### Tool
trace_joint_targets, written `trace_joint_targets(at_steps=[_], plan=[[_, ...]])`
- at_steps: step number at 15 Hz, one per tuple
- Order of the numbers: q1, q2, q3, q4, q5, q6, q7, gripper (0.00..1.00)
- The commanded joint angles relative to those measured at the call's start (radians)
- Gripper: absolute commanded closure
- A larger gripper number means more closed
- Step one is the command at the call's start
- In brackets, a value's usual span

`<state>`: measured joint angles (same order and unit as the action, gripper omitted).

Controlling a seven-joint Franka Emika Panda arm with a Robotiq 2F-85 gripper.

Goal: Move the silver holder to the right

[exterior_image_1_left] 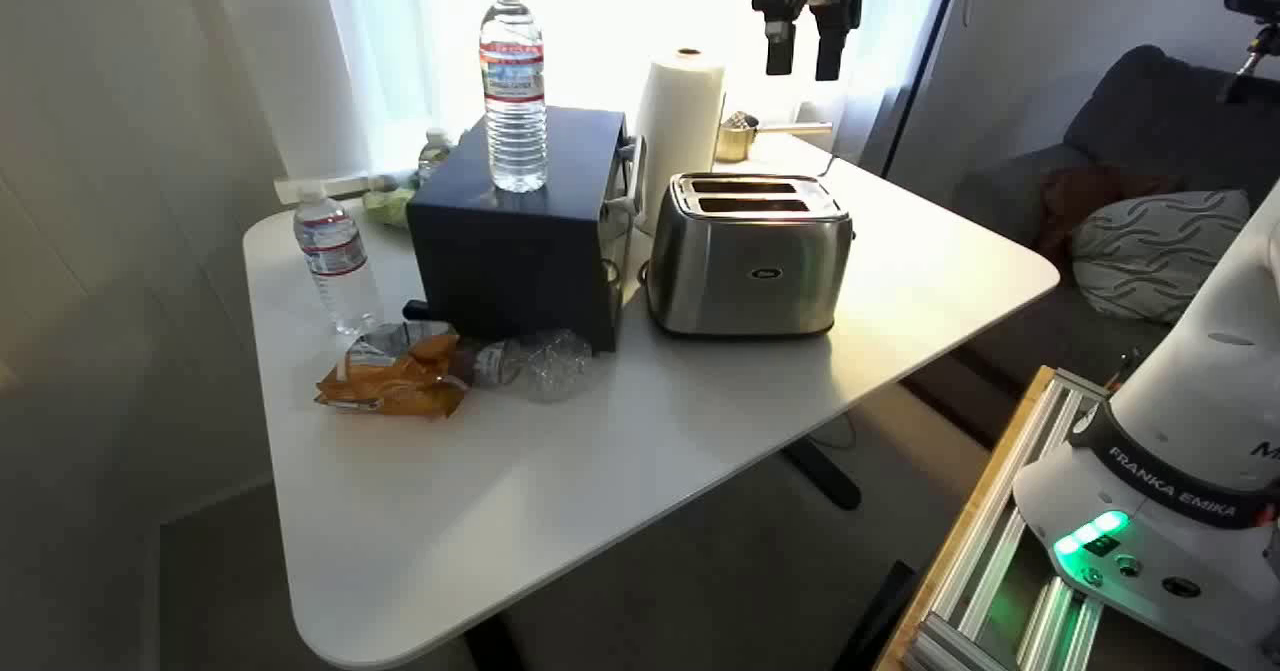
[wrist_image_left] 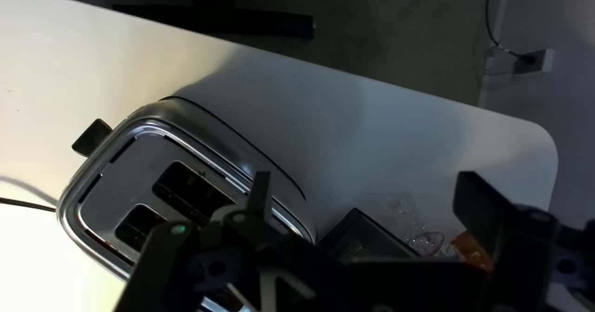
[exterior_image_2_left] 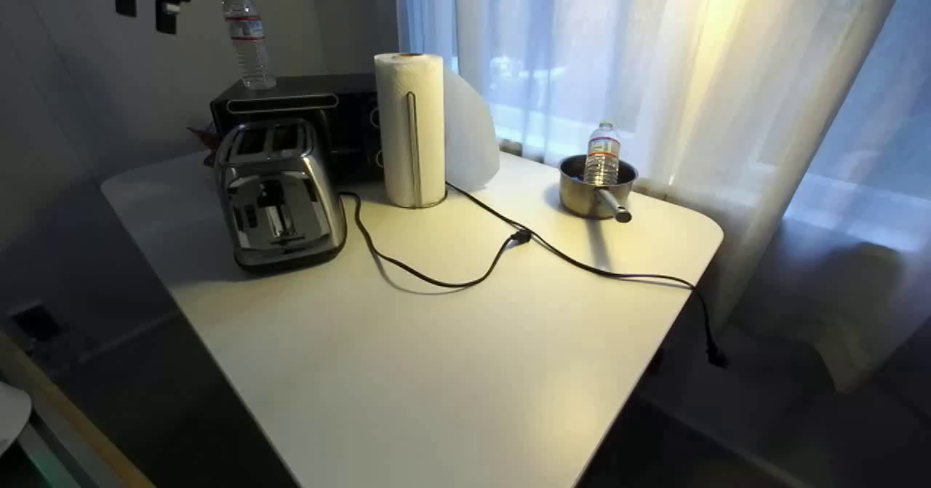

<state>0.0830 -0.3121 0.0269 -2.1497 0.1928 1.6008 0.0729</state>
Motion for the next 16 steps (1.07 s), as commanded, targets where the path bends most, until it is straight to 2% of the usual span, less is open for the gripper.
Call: trace_joint_targets(at_steps=[1, 6, 16], plan=[[-0.013, 0.001, 0.011, 0.002, 0.003, -0.003, -0.003, 0.0], [-0.013, 0.001, 0.011, 0.002, 0.003, -0.003, -0.003, 0.0], [-0.169, -0.011, -0.113, 0.001, -0.022, 0.098, 0.012, 0.0]])
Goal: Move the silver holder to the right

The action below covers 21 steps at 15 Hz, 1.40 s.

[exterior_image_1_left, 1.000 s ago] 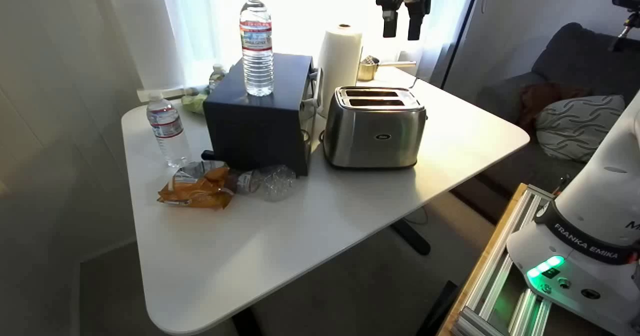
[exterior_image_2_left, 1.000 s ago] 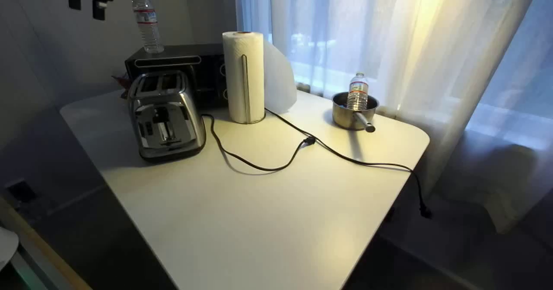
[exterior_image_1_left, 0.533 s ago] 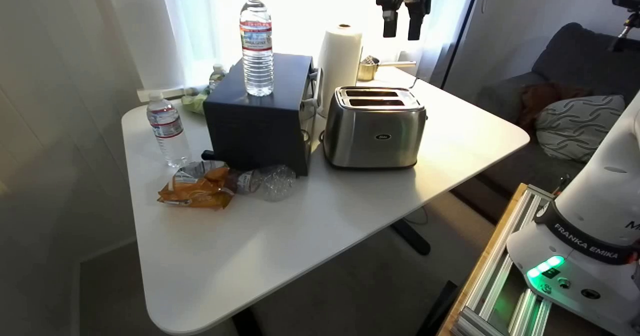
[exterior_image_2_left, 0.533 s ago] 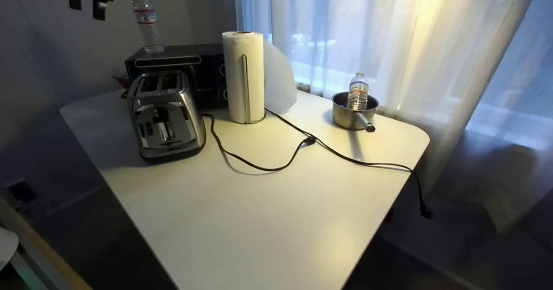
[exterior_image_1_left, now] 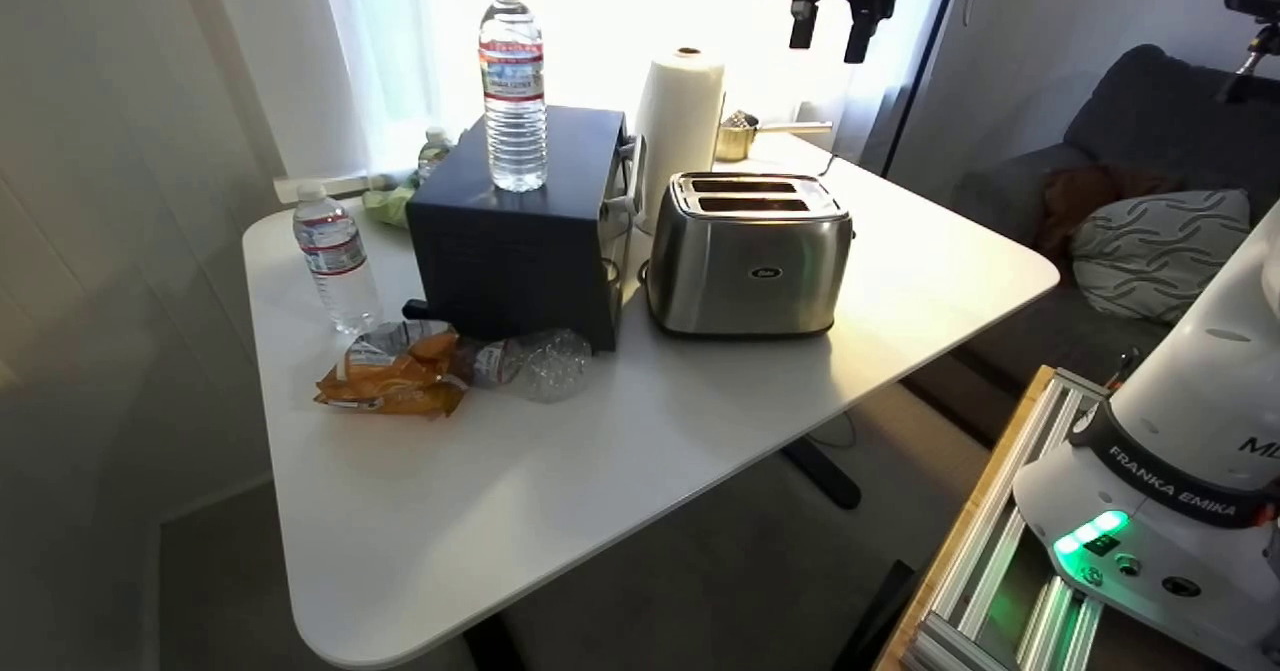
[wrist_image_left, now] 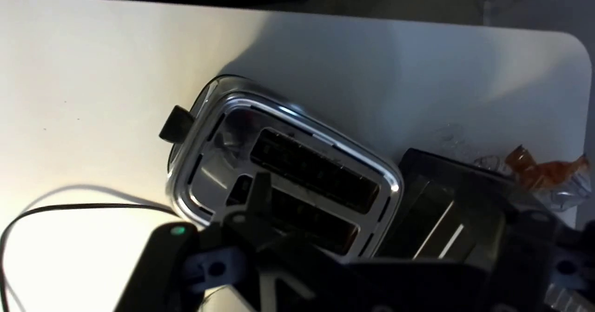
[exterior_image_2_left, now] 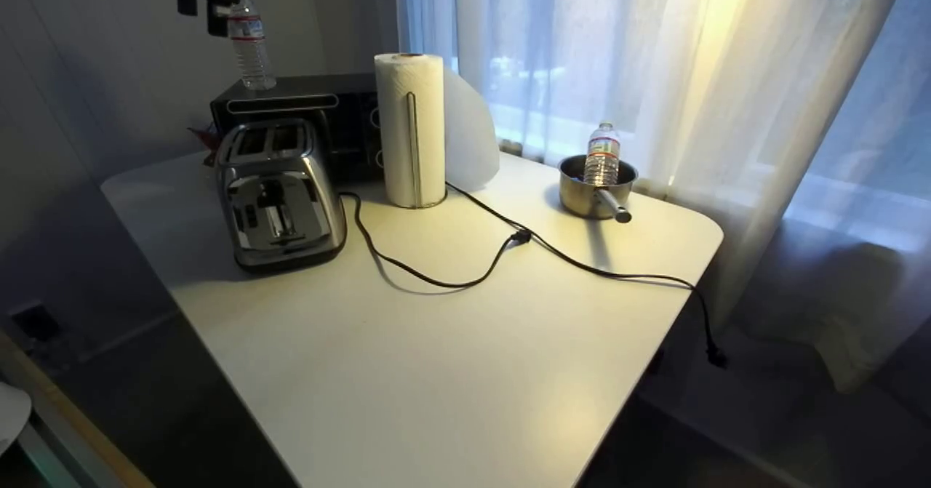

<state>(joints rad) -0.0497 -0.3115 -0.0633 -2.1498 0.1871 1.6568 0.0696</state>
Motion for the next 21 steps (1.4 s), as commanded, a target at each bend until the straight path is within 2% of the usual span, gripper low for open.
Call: trace_joint_targets(at_steps=[1, 8, 13, 16, 21], plan=[[-0.051, -0.004, -0.036, 0.01, -0.015, 0.057, 0.016, 0.0], [-0.126, 0.035, -0.107, 0.007, -0.028, 0.204, 0.001, 0.0], [-0.156, 0.132, -0.159, 0.036, 0.005, 0.252, 0.022, 0.0], [-0.155, 0.202, -0.161, 0.064, 0.013, 0.344, 0.047, 0.0], [-0.15, 0.32, -0.151, 0.14, 0.034, 0.435, 0.143, 0.0]])
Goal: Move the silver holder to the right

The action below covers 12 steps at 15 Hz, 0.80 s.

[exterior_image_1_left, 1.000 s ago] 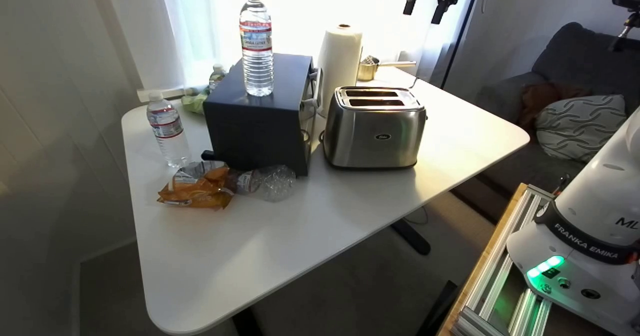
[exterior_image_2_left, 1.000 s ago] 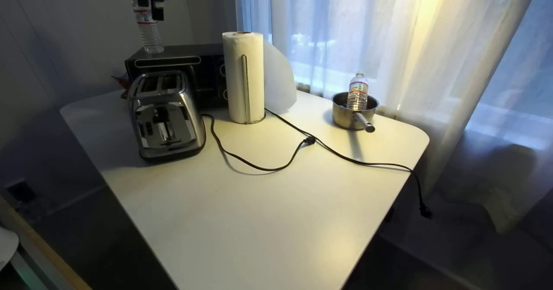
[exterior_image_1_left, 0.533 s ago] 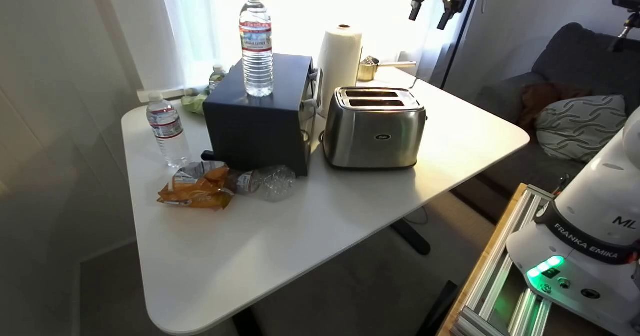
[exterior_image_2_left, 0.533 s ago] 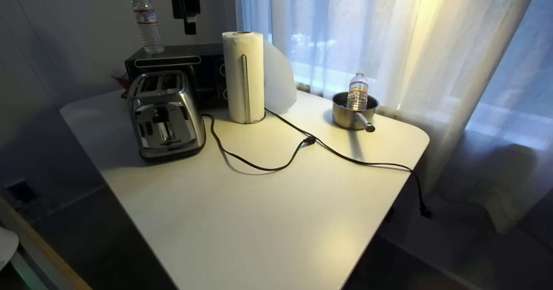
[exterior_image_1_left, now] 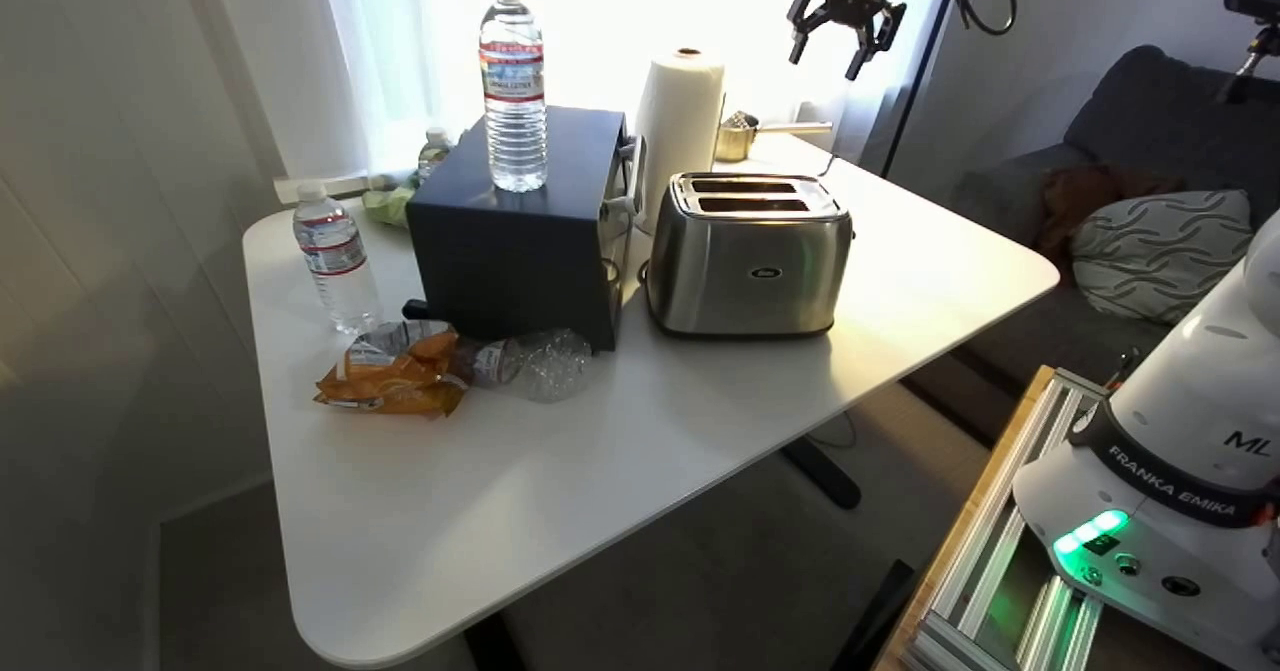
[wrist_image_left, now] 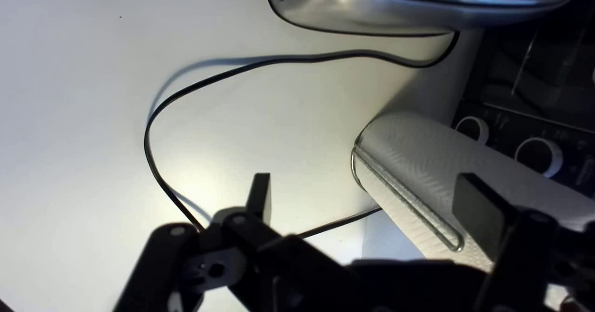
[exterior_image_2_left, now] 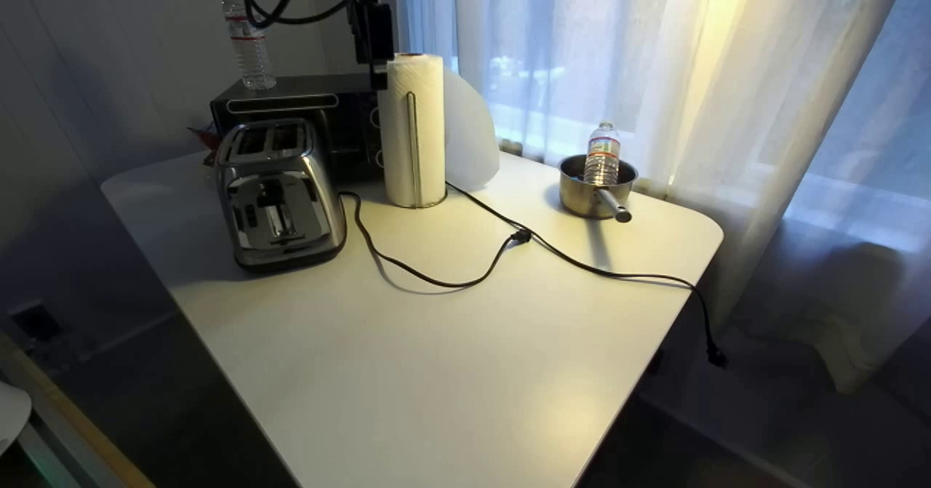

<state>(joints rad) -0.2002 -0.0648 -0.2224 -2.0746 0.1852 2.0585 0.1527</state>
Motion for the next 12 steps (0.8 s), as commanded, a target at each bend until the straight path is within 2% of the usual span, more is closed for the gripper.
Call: trace_joint_targets(at_steps=[1, 2, 9, 12], plan=[[0.001, 0.09, 0.008, 0.073, 0.056, 0.075, 0.08, 0.0], [-0.001, 0.045, 0.006, 0.031, 0.016, 0.037, 0.036, 0.0], [-0.001, 0.062, 0.006, 0.039, 0.017, 0.046, 0.038, 0.0], [0.002, 0.106, 0.009, 0.061, 0.065, 0.073, 0.047, 0.0]])
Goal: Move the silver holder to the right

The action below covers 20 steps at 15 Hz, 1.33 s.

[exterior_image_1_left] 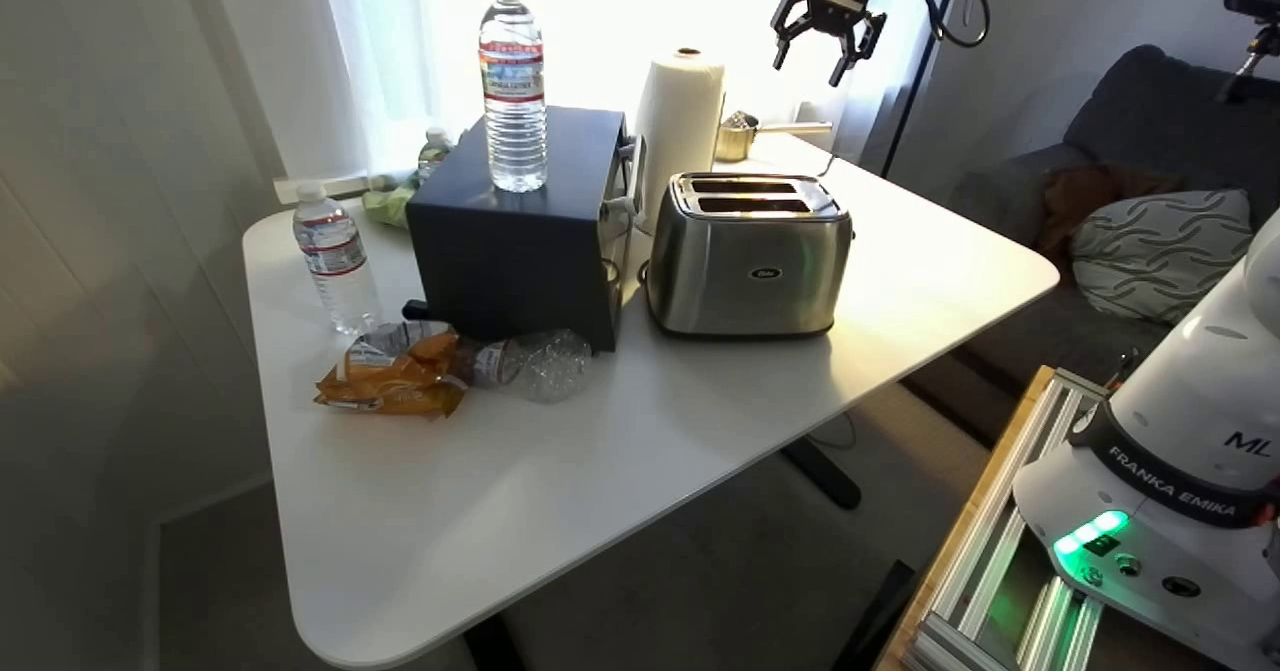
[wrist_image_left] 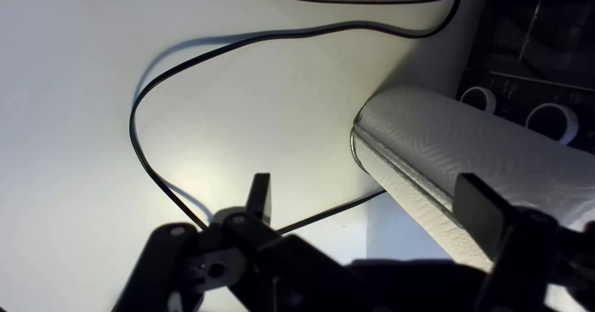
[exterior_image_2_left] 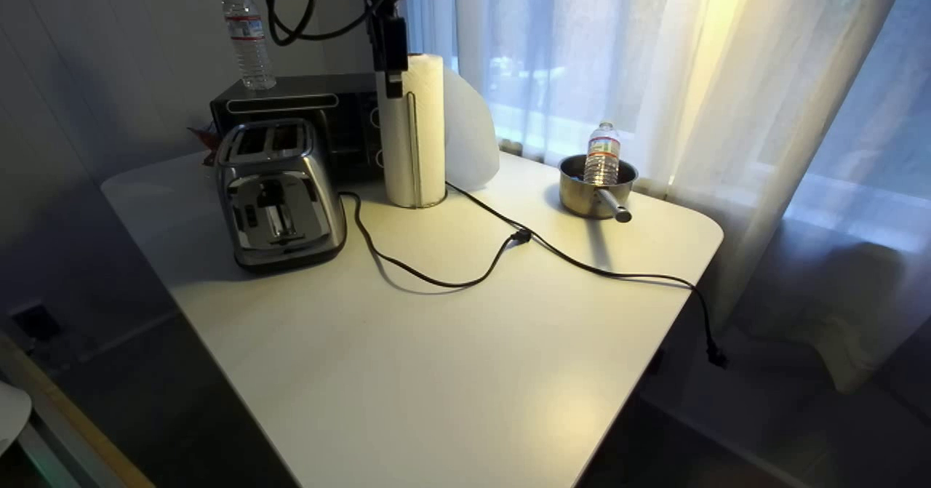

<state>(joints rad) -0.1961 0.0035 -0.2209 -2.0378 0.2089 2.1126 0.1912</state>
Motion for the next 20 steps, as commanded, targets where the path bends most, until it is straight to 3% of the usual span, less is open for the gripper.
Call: trace_joint_targets(at_steps=[1, 11, 20], plan=[[-0.002, 0.047, 0.008, 0.029, 0.054, 0.023, 0.013, 0.0], [-0.001, 0.171, 0.033, 0.112, 0.177, 0.118, 0.022, 0.0], [-0.006, 0.257, 0.049, 0.159, 0.208, 0.149, 0.037, 0.0]])
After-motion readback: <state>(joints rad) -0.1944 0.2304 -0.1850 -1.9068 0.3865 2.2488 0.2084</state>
